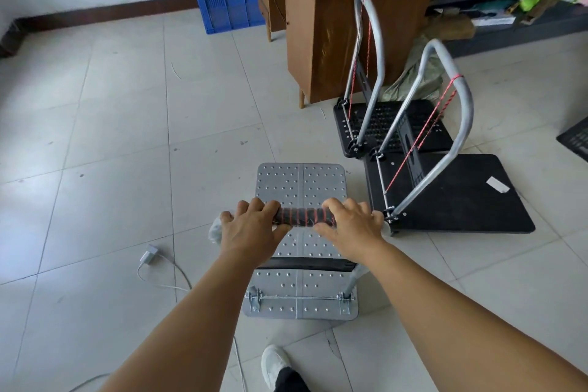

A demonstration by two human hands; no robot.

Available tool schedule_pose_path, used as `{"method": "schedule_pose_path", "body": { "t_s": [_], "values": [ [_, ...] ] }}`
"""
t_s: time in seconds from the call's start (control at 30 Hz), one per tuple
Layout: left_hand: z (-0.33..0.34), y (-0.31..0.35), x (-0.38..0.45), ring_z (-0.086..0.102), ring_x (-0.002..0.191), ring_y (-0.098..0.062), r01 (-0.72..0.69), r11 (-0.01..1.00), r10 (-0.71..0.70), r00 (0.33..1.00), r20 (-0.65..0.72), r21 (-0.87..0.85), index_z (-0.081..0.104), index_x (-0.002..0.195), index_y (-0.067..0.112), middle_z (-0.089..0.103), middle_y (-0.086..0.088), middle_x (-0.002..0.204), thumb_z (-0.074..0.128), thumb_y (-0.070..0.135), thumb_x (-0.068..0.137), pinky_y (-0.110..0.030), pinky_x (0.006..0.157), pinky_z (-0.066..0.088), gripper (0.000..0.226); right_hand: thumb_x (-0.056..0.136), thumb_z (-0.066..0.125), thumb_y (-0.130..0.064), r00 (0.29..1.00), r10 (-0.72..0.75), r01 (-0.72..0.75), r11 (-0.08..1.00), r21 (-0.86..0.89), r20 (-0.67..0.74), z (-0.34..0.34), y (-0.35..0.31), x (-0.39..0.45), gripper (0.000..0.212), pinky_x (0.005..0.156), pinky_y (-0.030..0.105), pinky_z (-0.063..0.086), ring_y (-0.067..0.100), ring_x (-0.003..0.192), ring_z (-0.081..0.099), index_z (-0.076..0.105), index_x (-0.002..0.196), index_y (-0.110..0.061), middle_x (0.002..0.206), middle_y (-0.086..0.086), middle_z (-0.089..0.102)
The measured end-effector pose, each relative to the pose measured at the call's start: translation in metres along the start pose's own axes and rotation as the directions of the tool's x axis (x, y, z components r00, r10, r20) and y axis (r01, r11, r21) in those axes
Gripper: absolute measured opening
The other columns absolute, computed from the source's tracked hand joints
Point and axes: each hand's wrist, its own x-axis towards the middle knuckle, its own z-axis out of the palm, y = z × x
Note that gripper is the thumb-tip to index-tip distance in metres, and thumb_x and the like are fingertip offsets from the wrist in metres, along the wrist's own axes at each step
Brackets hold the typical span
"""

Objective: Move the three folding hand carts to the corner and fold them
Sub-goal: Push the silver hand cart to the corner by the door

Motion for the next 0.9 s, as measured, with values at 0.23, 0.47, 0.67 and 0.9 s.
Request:
{"method": "schedule_pose_path", "body": {
  "t_s": [0.23,0.47,0.67,0.9],
  "values": [
    [-0.013,-0.006,0.048,0.042,0.117,-0.022,-0.001,1.0,0.001,1.0,0.003,-0.022,0.045,0.12,0.032,0.05,0.004,0.12,0.04,0.058,0.091,-0.046,0.098,0.032,0.039,0.092,0.043,-0.057,0.999,-0.002,0.002,1.0,0.005,0.049,-0.018,-0.004,0.048,0.039,0.098,0.04,0.026,0.025,0.116,0.036,0.042,0.123,-0.033,0.12,0.001,0.046],
    [-0.019,0.0,0.083,0.042,0.117,-0.024,0.073,0.996,-0.073,0.997,0.0,-0.046,0.045,0.118,0.031,0.051,0.002,0.118,0.039,0.058,0.091,-0.049,0.097,0.033,0.039,0.092,0.045,-0.054,0.995,-0.052,0.054,0.998,-0.02,0.081,-0.04,0.001,0.097,0.037,0.101,0.039,0.025,0.025,0.116,0.036,0.041,0.124,-0.035,0.119,0.001,0.045],
    [-0.023,0.001,0.113,0.042,0.117,-0.025,0.177,0.982,-0.177,0.984,-0.008,-0.067,0.045,0.119,0.031,0.051,0.001,0.118,0.038,0.06,0.091,-0.049,0.096,0.033,0.04,0.092,0.046,-0.054,0.981,-0.166,0.171,0.984,-0.042,0.097,-0.057,0.003,0.147,0.036,0.097,0.038,0.025,0.025,0.115,0.036,0.043,0.121,-0.033,0.117,0.0,0.045],
    [-0.035,-0.003,0.147,0.041,0.119,-0.024,0.331,0.938,-0.333,0.943,-0.005,-0.104,0.043,0.122,0.032,0.049,0.003,0.122,0.038,0.059,0.092,-0.049,0.1,0.032,0.041,0.092,0.043,-0.055,0.934,-0.32,0.336,0.938,-0.089,0.156,-0.076,-0.008,0.207,0.04,0.098,0.041,0.026,0.026,0.116,0.036,0.041,0.125,-0.032,0.123,0.002,0.045]
  ]
}}
